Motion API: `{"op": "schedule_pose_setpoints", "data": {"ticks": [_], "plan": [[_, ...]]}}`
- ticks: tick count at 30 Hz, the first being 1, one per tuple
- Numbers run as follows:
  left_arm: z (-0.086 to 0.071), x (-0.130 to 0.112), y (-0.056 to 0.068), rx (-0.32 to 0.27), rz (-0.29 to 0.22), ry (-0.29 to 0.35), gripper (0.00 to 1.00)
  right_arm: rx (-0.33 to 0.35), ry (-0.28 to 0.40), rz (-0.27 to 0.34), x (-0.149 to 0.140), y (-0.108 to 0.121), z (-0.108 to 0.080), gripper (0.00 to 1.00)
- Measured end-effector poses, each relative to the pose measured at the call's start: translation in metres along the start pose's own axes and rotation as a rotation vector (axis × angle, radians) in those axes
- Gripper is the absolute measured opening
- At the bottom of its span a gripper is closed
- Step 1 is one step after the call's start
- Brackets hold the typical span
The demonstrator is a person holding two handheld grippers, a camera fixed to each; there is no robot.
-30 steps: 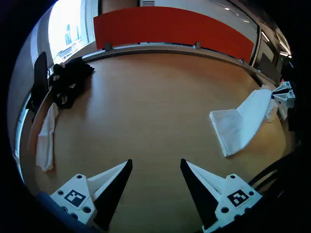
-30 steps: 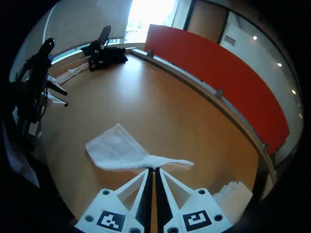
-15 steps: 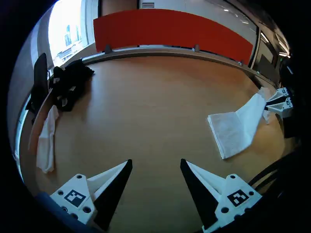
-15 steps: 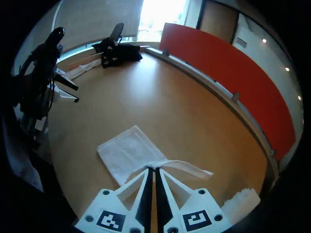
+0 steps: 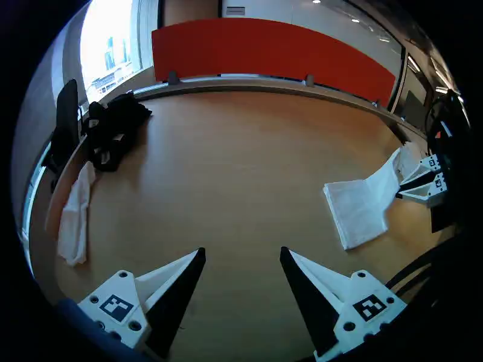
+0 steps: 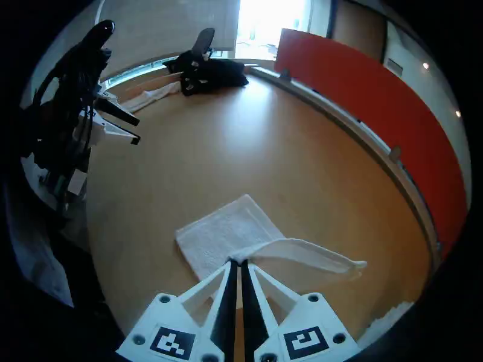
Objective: Fold towel
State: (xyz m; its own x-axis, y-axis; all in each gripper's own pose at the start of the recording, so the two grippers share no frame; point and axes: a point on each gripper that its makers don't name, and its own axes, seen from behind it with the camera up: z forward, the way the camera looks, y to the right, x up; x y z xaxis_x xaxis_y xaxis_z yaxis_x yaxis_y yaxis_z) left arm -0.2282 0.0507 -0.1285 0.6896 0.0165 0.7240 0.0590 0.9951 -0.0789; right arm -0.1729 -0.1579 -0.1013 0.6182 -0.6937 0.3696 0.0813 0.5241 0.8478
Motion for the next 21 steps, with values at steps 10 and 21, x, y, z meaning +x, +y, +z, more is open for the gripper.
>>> {"op": "schedule_pose_setpoints", "data": {"ticks": [10, 21], "plan": [[-0.012, 0.0, -0.014, 0.025, -0.03, 0.016, 0.92, 0.062, -0.025, -0.059, 0.004, -0.019, 0.018, 0.05], [-0.022, -0.007, -0.03, 0.053, -0.064, 0.02, 0.91, 0.099, -0.048, -0.069, 0.003, -0.029, 0.032, 0.05]]}}
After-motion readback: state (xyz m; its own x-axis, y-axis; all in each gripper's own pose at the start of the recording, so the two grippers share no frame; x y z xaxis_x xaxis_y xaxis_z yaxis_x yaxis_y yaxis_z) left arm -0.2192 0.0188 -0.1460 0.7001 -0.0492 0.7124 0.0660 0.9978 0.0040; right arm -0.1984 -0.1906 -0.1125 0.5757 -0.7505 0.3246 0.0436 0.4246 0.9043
